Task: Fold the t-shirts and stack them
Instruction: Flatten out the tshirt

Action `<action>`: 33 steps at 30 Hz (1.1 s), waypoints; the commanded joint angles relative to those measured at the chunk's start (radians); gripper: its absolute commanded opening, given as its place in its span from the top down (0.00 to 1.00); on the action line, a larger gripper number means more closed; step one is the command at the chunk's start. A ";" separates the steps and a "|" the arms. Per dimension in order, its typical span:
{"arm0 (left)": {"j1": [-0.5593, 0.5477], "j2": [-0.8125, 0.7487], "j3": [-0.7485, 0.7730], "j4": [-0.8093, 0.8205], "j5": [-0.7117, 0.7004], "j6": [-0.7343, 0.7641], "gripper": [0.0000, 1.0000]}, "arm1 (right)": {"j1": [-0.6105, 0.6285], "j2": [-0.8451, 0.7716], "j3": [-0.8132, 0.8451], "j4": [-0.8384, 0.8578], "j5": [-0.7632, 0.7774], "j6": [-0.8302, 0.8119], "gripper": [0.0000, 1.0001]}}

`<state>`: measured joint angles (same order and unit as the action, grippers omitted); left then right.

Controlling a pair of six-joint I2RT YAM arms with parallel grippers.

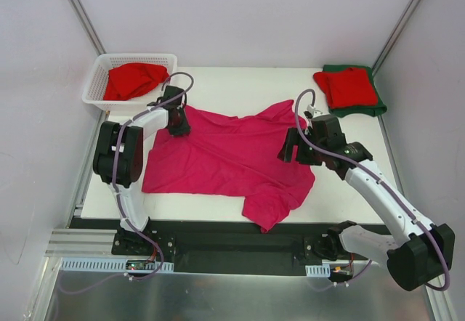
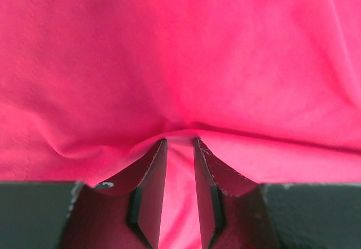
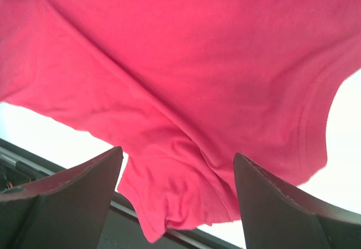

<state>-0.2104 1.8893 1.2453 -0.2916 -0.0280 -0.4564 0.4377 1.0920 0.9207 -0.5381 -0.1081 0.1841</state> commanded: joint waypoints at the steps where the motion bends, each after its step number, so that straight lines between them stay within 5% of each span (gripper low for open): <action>1: 0.040 0.045 0.077 -0.046 0.016 0.027 0.75 | 0.012 -0.055 -0.023 -0.029 0.013 0.025 0.18; 8: 0.026 -0.050 0.043 -0.005 0.097 0.056 0.74 | 0.016 -0.073 -0.042 -0.040 0.033 0.025 0.17; 13: -0.105 -0.241 -0.017 0.029 0.091 0.125 0.70 | 0.018 -0.061 -0.059 -0.023 0.028 0.026 0.17; 19: -0.245 -0.280 -0.092 0.043 0.057 0.151 0.68 | 0.024 -0.043 -0.065 -0.008 0.022 0.032 0.17; 27: -0.394 -0.124 -0.119 0.098 0.033 0.137 1.00 | 0.026 -0.041 -0.065 -0.006 0.028 0.032 0.17; 33: -0.465 -0.015 -0.067 0.124 0.007 0.133 1.00 | 0.026 -0.035 -0.065 -0.011 0.033 0.028 0.17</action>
<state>-0.6415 1.8320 1.1339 -0.2062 0.0147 -0.3248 0.4572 1.0550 0.8539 -0.5640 -0.0898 0.2024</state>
